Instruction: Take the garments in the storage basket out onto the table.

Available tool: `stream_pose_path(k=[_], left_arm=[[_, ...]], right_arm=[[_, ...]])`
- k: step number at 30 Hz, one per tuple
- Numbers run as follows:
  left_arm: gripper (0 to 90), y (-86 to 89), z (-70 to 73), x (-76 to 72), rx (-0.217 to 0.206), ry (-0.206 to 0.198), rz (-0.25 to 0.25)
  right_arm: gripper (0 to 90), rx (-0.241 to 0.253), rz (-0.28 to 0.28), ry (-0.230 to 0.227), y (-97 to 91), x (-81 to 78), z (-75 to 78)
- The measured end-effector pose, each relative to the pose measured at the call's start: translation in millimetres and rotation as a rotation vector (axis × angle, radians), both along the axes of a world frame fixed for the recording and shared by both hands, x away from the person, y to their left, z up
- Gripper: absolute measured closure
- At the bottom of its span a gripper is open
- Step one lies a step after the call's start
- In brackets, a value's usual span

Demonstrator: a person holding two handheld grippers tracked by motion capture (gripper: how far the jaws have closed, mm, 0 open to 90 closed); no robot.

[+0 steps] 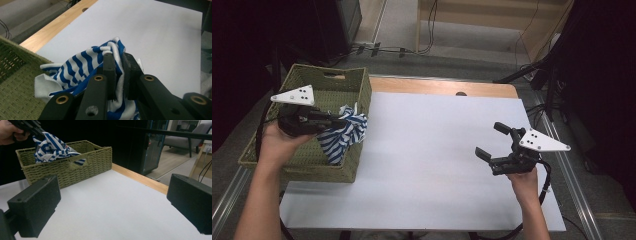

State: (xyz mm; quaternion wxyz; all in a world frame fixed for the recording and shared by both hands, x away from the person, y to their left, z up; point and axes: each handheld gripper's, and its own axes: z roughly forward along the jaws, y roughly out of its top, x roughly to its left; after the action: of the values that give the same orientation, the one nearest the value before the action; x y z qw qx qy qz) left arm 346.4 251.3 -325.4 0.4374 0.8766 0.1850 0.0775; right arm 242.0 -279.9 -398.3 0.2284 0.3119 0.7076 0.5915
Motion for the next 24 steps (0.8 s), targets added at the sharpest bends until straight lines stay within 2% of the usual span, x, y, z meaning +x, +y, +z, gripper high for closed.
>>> stream_pose_path(k=[8, 15, 17, 24], left_arm=[[83.1, -14.2, 5.9, 2.3, -0.040, -0.007, -0.029], [83.1, -30.2, 16.4, 0.5, -0.084, -0.045, -0.051], [83.1, -33.3, 17.4, 0.3, -0.090, -0.050, -0.055], [83.0, -60.2, 23.4, -0.4, -0.095, -0.065, -0.081]], right_arm=[[0.0, 0.004, -0.001, 0.000, -1.2, 0.1, 0.1], [0.0, 0.010, -0.006, -0.001, -2.7, 0.0, 0.2], [0.0, 0.010, -0.006, -0.001, -2.8, -0.1, 0.2], [0.0, 0.016, -0.006, -0.006, -4.4, -0.6, 0.8]])
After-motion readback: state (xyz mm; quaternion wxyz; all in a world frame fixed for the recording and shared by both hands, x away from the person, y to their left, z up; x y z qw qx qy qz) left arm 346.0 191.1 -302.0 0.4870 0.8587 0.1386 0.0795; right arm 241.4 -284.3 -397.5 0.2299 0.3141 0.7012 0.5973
